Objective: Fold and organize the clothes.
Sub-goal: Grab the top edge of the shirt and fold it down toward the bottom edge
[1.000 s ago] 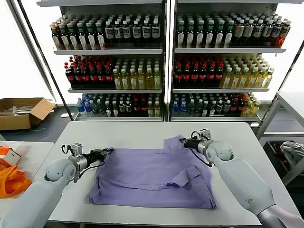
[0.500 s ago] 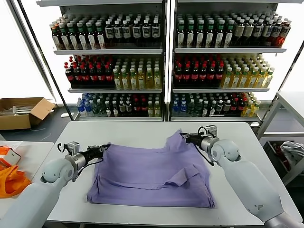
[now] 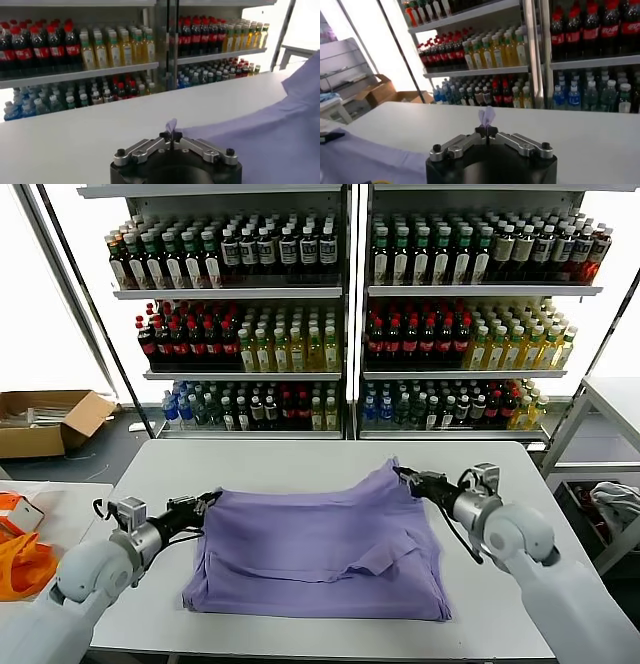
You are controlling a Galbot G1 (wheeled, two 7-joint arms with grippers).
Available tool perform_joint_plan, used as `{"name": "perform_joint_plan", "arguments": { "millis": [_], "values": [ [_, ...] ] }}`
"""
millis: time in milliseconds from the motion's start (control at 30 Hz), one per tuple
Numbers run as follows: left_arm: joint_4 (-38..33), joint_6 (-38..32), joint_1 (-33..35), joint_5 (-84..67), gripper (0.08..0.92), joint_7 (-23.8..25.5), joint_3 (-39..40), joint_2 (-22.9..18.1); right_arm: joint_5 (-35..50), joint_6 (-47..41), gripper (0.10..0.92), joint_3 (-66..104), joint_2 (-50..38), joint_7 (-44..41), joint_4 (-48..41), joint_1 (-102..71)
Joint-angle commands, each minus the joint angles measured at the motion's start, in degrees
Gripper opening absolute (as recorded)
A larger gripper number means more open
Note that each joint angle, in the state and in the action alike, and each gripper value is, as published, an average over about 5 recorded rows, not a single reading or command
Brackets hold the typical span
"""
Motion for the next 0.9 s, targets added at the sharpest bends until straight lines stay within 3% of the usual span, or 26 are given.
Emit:
{"name": "perform_joint_plan", "arguments": {
  "millis": [33,500,700,800,900],
  "values": [
    [-9.65,0.85,15.24,2.24,0.086,0.03,-6.88,4.04,0.54,0.04,0.106,14.08,-3.44,1.66,17.37,-25.40],
    [-13.04,4.18,23.77,15.47,0.086,3.87,-7.98,3.57,-11.06,0.30,0.110,14.32,1.70,3.03,19.03,-36.88],
    [-12.96,4.86,24.50,15.94,0.166,3.00,-11.72,2.95,-11.56,2.19,0.238,17.29,2.59,3.41,18.44,-36.25],
    [-12.70,4.62,25.90,15.39,0.253,1.29,-14.42,2.44,-15.36,9.70,0.324,19.43,3.52,1.82,16.60,-36.62],
    [-13.49,4.12,26.89,13.53,0.339,-5.05,-15.96,0.10,-20.36,19.92,0.411,20.76,5.65,1.25,13.37,-36.68]
  ]
}}
